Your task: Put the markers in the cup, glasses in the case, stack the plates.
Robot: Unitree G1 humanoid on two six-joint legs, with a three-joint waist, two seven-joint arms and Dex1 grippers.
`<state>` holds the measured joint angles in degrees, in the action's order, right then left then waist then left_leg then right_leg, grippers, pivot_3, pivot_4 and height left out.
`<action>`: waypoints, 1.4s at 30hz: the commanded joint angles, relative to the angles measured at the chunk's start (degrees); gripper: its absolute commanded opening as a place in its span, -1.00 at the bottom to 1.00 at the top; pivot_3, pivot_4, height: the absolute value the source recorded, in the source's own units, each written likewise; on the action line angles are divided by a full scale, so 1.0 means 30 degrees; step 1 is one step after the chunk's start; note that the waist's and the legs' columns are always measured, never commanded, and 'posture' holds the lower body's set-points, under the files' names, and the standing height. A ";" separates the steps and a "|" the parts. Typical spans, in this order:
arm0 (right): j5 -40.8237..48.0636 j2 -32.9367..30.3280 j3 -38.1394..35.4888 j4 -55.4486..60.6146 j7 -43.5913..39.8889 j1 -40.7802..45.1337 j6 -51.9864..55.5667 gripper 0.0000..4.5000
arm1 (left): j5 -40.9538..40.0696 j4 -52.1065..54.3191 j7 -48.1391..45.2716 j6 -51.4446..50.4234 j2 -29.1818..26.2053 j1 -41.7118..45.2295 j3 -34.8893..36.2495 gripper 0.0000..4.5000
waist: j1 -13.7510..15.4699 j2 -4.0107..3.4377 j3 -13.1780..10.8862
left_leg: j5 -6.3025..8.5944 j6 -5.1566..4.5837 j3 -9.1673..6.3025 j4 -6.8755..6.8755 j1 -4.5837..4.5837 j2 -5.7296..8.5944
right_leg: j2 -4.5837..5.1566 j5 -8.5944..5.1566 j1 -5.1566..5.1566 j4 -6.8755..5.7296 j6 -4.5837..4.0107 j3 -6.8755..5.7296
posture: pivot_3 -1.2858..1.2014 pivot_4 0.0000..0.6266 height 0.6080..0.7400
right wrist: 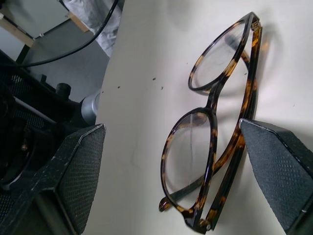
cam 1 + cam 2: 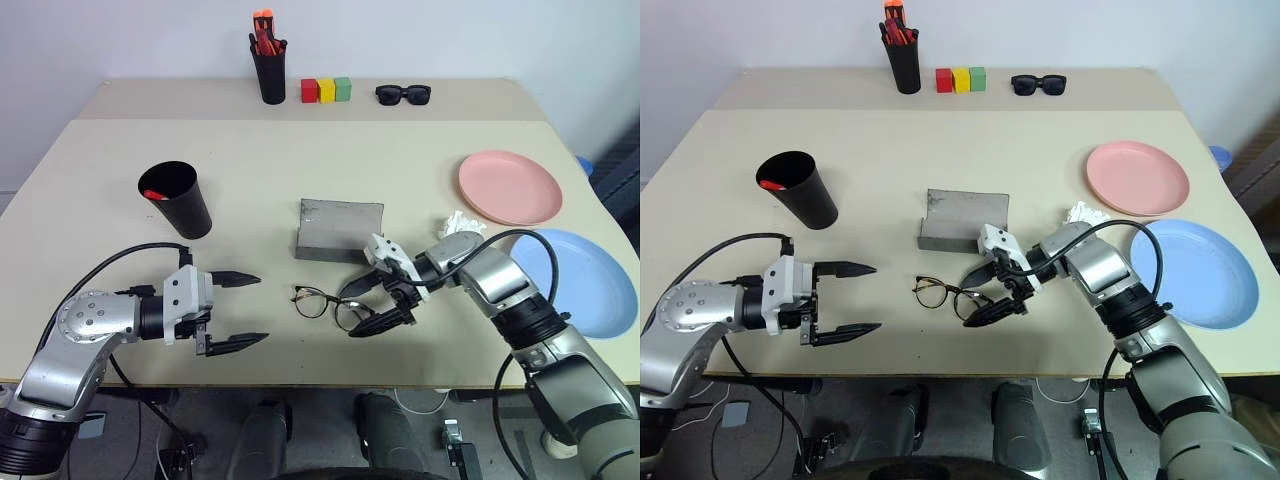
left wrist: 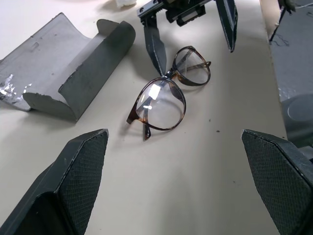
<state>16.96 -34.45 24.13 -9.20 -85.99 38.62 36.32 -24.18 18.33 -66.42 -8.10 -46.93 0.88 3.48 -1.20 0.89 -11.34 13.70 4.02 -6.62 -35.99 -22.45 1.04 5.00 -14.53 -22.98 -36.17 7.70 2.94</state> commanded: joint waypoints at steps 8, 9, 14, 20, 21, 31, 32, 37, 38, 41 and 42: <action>0.0545 0.0342 0.0009 0.1917 0.0242 -0.0449 0.0870 0.99 | 0.0101 0.0195 0.0006 0.0299 -0.0010 0.0272 -0.0068 1.00 | -0.0005 0.0000 0.0000 | 0.0000 0.0001 0.0000 0.0005 -0.0002 0.0000 | 0.0000 0.0000 -0.0006 0.0000 0.0000 0.0000 | 0.03 -0.52 1.00; 0.0587 0.0509 -0.0018 0.2024 0.0385 -0.0534 0.0939 0.99 | 0.0107 0.0214 0.0016 0.0285 -0.0008 0.0263 -0.0070 1.00 | -0.0003 0.0000 0.0000 | 0.0000 0.0001 0.0001 0.0004 -0.0002 0.0000 | 0.0000 0.0000 -0.0006 0.0000 0.0000 0.0000 | 0.03 -0.52 1.00; 0.0791 0.1768 -0.0347 0.2242 0.1648 -0.0809 0.1114 0.99 | 0.0155 0.0307 0.0073 0.0233 0.0040 0.0236 -0.0161 1.00 | -0.0011 0.0000 0.0000 | 0.0000 0.0001 0.0000 0.0005 -0.0003 0.0000 | 0.0000 0.0000 -0.0007 -0.0001 -0.0001 0.0000 | 0.03 -0.52 1.00; 0.0965 0.2175 -0.0349 0.2246 0.2277 -0.1028 0.1155 0.99 | 0.0203 0.0242 0.0070 0.0211 0.0043 0.0366 -0.0234 1.00 | 0.0018 -0.0001 0.0000 | 0.0000 0.0001 0.0000 0.0003 -0.0007 0.0000 | 0.0000 -0.0001 -0.0008 0.0001 -0.0001 0.0000 | 0.03 -0.52 1.00; 0.0958 0.2198 -0.0346 0.2221 0.2383 -0.1063 0.1082 0.75 | 0.0219 0.0227 0.0070 0.0217 0.0050 0.0387 -0.0242 1.00 | 0.0012 0.0000 0.0000 | 0.0001 0.0001 0.0000 0.0003 -0.0007 0.0000 | 0.0000 -0.0001 -0.0008 0.0000 -0.0002 0.0000 | 0.03 -0.52 1.00; 0.0798 0.1973 -0.0345 0.2311 0.2857 -0.1500 0.0554 -0.98 | 0.0428 0.0047 0.0161 0.0311 0.0221 0.0626 -0.0336 1.00 | -0.0029 0.0002 0.0001 | 0.0000 0.0000 0.0000 0.0009 -0.0001 -0.0003 | -0.0004 -0.0001 -0.0009 -0.0002 -0.0002 0.0000 | 0.03 -0.52 1.00; 0.0792 0.1947 -0.0352 0.2352 0.2914 -0.1526 0.0520 -0.98 | 0.0442 0.0036 0.0167 0.0321 0.0238 0.0631 -0.0340 1.00 | -0.0026 0.0000 0.0000 | 0.0000 0.0001 -0.0001 0.0008 -0.0001 -0.0003 | -0.0004 -0.0001 -0.0009 -0.0003 -0.0004 -0.0001 | 0.03 -0.52 1.00; 0.0825 0.1701 -0.0445 0.2394 0.2904 -0.1503 0.0391 -0.98 | 0.0578 -0.0165 0.0191 0.0456 0.0364 0.0746 -0.0473 1.00 | -0.0008 0.0000 0.0001 | 0.0000 0.0001 0.0001 0.0006 -0.0003 -0.0003 | -0.0002 -0.0005 -0.0010 -0.0001 -0.0013 0.0000 | 0.03 -0.52 1.00; 0.0818 0.1639 -0.0540 0.2359 0.2918 -0.1480 0.0292 -0.98 | 0.0598 -0.0221 0.0215 0.0488 0.0389 0.0795 -0.0501 1.00 | -0.0008 0.0000 0.0000 | 0.0000 0.0001 0.0000 0.0006 -0.0003 -0.0003 | -0.0002 -0.0005 -0.0009 -0.0001 -0.0013 0.0000 | 0.03 -0.52 1.00; 0.1065 0.1413 -0.1297 0.2265 0.2904 -0.1349 -0.0188 -0.98 | 0.0647 -0.0313 0.0389 0.0549 0.0525 0.0929 -0.0546 1.00 | -0.0004 -0.0001 0.0000 | 0.0000 0.0001 0.0001 0.0005 -0.0004 -0.0003 | -0.0002 -0.0006 -0.0009 -0.0001 -0.0014 0.0000 | 0.03 -0.52 1.00; 0.1321 0.1406 -0.1779 0.2200 0.2968 -0.1231 -0.0303 -0.98 | 0.0667 -0.0320 0.0475 0.0552 0.0597 0.0968 -0.0563 1.00 | 0.0015 -0.0001 0.0000 | 0.0000 0.0001 0.0001 0.0002 -0.0005 -0.0002 | -0.0001 -0.0006 -0.0009 -0.0001 -0.0014 0.0000 | 0.03 -0.52 1.00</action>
<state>19.77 -29.30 22.21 -3.24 -77.45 34.15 36.67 -22.22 16.81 -65.56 -7.25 -45.34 3.07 1.39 -1.15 0.89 -11.34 13.70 4.02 -6.62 -35.99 -22.47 1.04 5.00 -14.55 -23.00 -36.16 7.66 2.94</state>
